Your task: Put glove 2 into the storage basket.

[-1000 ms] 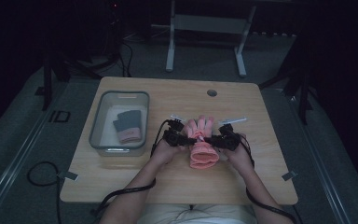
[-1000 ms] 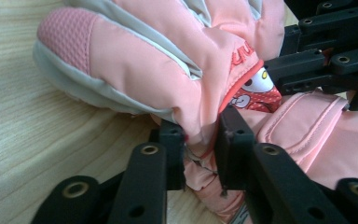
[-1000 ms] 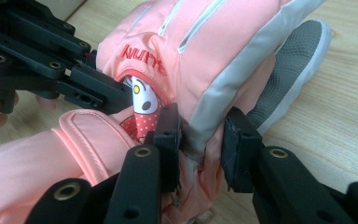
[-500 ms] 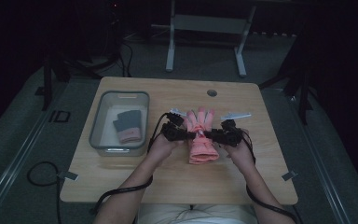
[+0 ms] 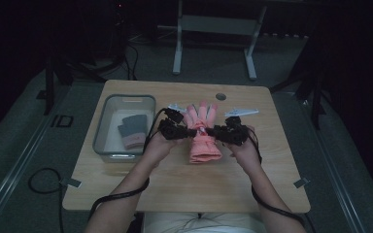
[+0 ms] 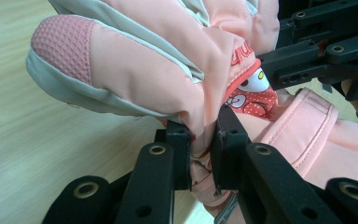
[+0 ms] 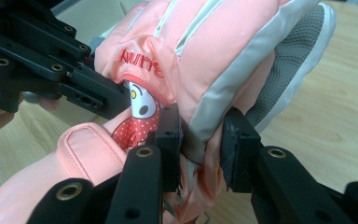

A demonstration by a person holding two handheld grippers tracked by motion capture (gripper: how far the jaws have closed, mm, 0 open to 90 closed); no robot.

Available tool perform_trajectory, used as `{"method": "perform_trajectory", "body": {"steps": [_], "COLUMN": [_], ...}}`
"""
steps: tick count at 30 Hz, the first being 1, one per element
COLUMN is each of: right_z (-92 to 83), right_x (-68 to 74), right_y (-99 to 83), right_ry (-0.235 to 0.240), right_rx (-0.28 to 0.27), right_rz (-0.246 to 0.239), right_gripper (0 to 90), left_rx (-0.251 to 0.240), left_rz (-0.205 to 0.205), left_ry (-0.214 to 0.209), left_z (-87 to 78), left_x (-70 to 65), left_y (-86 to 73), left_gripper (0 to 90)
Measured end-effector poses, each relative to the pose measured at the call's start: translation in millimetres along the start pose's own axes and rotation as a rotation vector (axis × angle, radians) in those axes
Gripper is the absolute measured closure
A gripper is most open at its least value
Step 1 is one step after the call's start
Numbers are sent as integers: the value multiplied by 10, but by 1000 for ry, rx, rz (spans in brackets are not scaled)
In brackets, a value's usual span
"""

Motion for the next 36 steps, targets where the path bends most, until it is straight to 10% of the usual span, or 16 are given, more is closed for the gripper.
{"method": "perform_trajectory", "body": {"steps": [36], "right_z": [815], "right_x": [933], "right_y": [929], "right_ry": [150], "right_rx": [-55], "right_rz": [-91], "right_gripper": [712], "left_rx": [-15], "left_rz": [-36], "left_ry": [225], "left_z": [-1400], "left_x": [582], "left_y": [113], "left_gripper": [791]}}
Point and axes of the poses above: each handheld gripper's, and its own axes: z roughly forward along the jaws, y roughly out of its top, x roughly to its left, the point moved 1 cm from there along z, roughly forward along the jaws, and after that the axes turned 5 degrees about -x, right-handed, at the moved point
